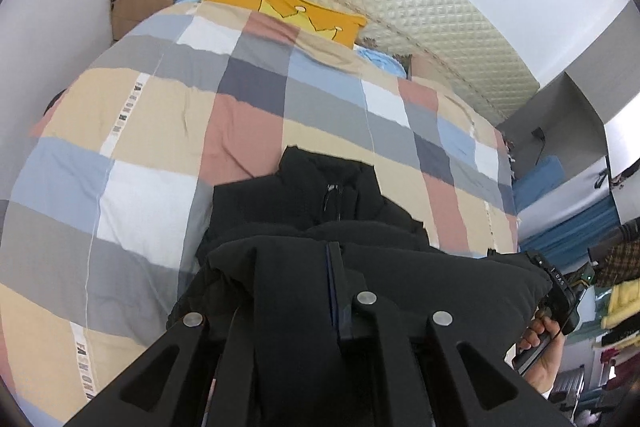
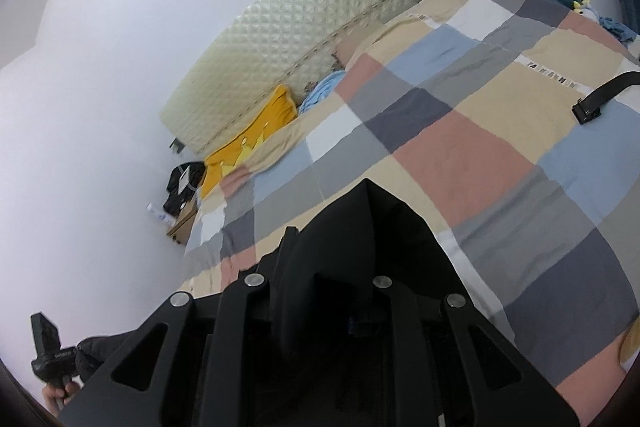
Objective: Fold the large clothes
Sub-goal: 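Lift the hem with both grippers and fold it toward the collar, then lower the folded hem onto the jacket and open both grippers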
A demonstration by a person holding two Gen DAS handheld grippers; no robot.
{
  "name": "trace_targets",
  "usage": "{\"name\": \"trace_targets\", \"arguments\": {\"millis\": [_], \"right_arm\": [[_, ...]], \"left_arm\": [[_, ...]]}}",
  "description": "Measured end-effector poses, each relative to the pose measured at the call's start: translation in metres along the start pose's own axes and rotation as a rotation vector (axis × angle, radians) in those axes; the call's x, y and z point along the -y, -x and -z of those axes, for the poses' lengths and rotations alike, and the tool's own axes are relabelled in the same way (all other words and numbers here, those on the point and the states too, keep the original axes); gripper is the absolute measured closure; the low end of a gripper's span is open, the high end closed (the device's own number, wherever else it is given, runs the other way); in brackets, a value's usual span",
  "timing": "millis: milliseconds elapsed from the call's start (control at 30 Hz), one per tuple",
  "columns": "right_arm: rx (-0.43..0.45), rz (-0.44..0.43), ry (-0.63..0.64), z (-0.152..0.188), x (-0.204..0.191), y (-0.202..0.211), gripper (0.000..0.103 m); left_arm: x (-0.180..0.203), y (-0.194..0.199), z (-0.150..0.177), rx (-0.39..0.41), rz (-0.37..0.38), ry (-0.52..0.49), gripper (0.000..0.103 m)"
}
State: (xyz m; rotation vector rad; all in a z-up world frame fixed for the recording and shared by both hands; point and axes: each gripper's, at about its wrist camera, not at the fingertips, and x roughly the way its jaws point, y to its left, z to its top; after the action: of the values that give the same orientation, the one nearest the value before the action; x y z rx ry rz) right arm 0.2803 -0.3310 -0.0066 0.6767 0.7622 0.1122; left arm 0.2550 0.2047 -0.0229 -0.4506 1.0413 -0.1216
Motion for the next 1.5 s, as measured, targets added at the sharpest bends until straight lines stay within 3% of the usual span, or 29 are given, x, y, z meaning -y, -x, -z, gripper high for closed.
{"name": "trace_targets", "arguments": {"millis": [267, 367, 533, 867, 967, 1200, 1400, 1500], "right_arm": [[-0.044, 0.071, 0.011, -0.032, -0.002, -0.052, 0.083], [-0.084, 0.151, 0.058, -0.039, -0.005, -0.084, 0.083], [-0.143, 0.252, 0.128, -0.043, -0.006, -0.129, 0.082], [-0.260, 0.280, 0.126, -0.027, 0.039, -0.200, 0.081], [-0.285, 0.310, 0.177, -0.020, 0.042, -0.218, 0.081], [-0.329, 0.328, 0.136, -0.002, 0.061, -0.249, 0.079], [-0.345, 0.322, 0.121, 0.006, 0.066, -0.256, 0.077], [-0.305, 0.267, 0.094, 0.005, 0.067, -0.241, 0.072]], "left_arm": [[0.018, -0.033, -0.044, 0.017, -0.068, -0.026, 0.094], [0.033, -0.067, -0.056, 0.037, -0.187, -0.142, 0.093], [0.046, -0.123, -0.071, 0.069, -0.332, -0.179, 0.093], [0.024, -0.210, -0.089, -0.024, -0.367, -0.101, 0.093], [0.022, -0.235, -0.093, -0.051, -0.397, -0.112, 0.093], [0.018, -0.281, -0.092, -0.119, -0.423, -0.138, 0.093], [0.033, -0.288, -0.079, -0.101, -0.520, -0.225, 0.093], [0.031, -0.275, -0.074, -0.093, -0.494, -0.226, 0.093]]}}
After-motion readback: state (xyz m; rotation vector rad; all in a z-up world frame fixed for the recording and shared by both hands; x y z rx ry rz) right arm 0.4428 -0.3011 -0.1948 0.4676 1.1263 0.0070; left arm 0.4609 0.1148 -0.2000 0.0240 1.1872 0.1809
